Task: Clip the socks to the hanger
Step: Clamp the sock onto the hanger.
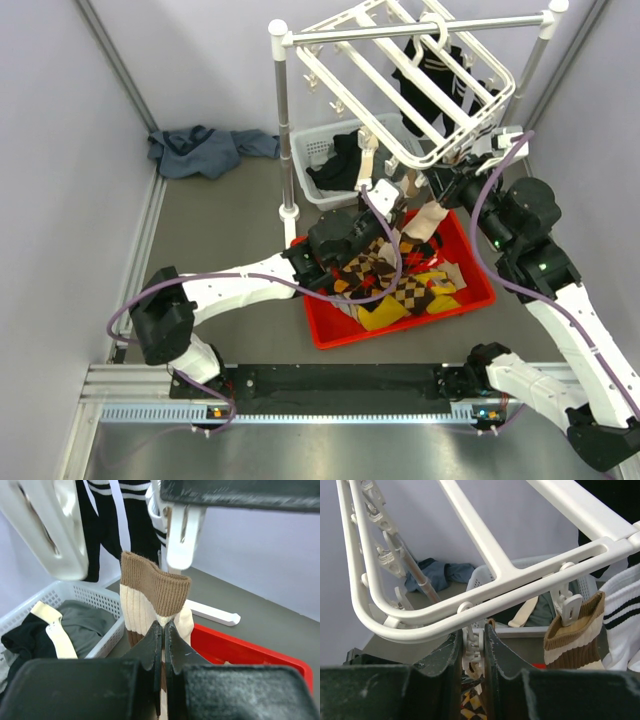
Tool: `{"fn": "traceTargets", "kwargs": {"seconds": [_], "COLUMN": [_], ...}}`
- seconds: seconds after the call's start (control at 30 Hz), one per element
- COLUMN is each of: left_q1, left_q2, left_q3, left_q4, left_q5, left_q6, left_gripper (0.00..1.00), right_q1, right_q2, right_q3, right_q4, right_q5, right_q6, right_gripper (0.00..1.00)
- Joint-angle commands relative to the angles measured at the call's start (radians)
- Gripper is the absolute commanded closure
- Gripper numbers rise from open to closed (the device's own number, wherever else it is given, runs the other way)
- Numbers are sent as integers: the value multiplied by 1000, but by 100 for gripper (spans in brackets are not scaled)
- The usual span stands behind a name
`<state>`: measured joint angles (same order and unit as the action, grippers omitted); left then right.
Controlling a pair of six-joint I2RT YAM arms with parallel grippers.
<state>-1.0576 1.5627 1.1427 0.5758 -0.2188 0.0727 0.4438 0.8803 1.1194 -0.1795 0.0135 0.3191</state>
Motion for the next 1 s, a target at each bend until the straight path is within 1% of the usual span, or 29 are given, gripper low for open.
{"fn": "traceTargets", "kwargs": {"seconds": [0.0,0.37,0.97], "left_q1": [-15,-24,-36], "left_q2": [8,30,37], "left_q3": [52,94,138], "left_q4": [53,30,58], "left_q5": [-11,-30,-41], "left_q6": [41,75,104], "left_gripper": [100,100,100], "right_q1": [-2,-4,-4], "right_q2": [14,25,36], "right_q3": [23,28,23], "right_q4": [8,15,12], "right_q5": [5,-10,13], "right_q6": [23,28,29], "right_gripper": [99,99,99]}}
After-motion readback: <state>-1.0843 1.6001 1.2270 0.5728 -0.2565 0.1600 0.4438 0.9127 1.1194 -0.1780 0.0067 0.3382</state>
